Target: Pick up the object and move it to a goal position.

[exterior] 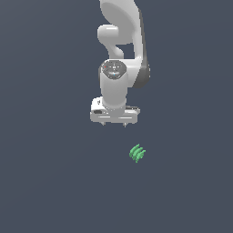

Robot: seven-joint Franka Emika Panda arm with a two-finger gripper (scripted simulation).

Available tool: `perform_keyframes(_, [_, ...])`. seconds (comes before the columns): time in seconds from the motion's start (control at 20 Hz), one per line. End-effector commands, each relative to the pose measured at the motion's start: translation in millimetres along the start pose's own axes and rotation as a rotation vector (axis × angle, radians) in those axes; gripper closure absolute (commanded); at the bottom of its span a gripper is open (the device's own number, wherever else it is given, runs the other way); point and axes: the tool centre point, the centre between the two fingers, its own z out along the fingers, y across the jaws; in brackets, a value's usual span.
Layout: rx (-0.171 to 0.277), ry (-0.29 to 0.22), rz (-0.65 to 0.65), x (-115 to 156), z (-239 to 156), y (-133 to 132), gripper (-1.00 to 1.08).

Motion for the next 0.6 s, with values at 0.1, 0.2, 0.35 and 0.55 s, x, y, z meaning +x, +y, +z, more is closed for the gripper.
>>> perform_keyframes(0.1, [0.002, -0.003, -0.005, -0.4, 0.8, -2.9, -0.92])
perform_keyframes(0.2, [0.008, -0.010, -0.021, -1.7, 2.9, -11.3, -0.92])
perform_keyframes(0.35, [0.017, -0.023, -0.050, -4.8, 6.3, -24.9, -0.92])
perform_keyframes(0.55, [0.020, -0.026, -0.061, -6.0, 7.0, -27.7, -0.92])
